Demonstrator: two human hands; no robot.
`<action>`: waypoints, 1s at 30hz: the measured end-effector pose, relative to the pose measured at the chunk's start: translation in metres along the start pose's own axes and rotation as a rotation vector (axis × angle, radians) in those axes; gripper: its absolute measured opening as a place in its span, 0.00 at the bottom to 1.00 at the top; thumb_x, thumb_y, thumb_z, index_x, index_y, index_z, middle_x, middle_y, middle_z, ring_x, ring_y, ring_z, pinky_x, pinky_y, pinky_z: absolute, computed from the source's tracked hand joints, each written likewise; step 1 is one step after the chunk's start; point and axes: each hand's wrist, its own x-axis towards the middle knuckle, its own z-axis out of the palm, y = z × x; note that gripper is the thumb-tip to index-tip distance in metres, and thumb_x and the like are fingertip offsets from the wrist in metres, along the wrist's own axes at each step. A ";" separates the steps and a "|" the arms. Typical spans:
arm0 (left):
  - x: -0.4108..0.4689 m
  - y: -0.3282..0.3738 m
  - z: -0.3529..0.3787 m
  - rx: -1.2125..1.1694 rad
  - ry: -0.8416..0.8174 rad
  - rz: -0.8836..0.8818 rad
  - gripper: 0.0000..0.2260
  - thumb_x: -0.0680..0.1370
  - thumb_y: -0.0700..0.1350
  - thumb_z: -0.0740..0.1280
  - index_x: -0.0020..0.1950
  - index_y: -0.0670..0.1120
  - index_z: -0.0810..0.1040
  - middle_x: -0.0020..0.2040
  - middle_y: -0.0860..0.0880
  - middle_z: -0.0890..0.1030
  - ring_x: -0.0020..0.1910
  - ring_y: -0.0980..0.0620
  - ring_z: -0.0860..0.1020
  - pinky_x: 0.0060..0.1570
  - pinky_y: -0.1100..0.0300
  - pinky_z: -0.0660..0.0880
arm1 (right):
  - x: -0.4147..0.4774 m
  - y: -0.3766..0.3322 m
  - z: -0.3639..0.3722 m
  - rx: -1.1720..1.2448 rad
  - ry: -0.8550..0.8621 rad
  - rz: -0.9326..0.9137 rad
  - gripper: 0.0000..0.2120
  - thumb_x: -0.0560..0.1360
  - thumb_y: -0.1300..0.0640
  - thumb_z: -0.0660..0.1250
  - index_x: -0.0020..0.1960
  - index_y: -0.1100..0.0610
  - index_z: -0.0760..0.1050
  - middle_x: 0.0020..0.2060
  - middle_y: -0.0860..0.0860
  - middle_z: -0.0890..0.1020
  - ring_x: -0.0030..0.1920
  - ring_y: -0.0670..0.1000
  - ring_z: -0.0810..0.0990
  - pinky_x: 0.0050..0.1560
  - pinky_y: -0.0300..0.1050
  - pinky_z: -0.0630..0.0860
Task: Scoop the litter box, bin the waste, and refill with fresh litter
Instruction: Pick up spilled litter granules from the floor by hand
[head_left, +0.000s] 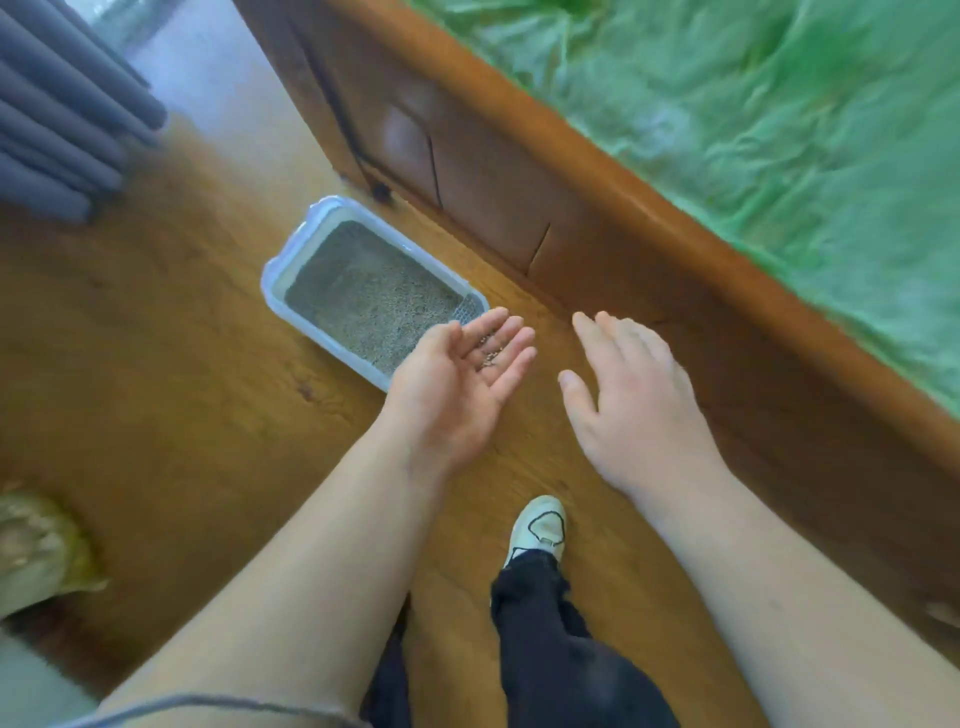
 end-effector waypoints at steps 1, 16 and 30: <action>-0.039 0.013 0.019 0.008 -0.018 0.009 0.19 0.84 0.45 0.51 0.58 0.36 0.78 0.54 0.39 0.83 0.53 0.44 0.83 0.52 0.51 0.80 | -0.014 -0.012 -0.039 0.020 0.019 0.000 0.27 0.81 0.46 0.57 0.78 0.52 0.62 0.76 0.53 0.67 0.76 0.56 0.61 0.74 0.57 0.62; -0.422 0.100 0.209 -0.029 -0.369 0.153 0.19 0.85 0.44 0.50 0.60 0.32 0.74 0.60 0.35 0.77 0.55 0.39 0.79 0.52 0.48 0.76 | -0.221 -0.091 -0.427 -0.047 0.431 0.031 0.32 0.78 0.42 0.53 0.79 0.54 0.62 0.77 0.54 0.65 0.77 0.57 0.59 0.77 0.52 0.55; -0.537 0.152 0.276 0.222 -0.707 0.097 0.18 0.85 0.42 0.49 0.60 0.32 0.73 0.55 0.35 0.78 0.53 0.40 0.78 0.62 0.49 0.71 | -0.311 -0.153 -0.509 0.021 0.704 0.295 0.30 0.83 0.43 0.54 0.81 0.52 0.55 0.79 0.51 0.59 0.79 0.53 0.53 0.78 0.47 0.48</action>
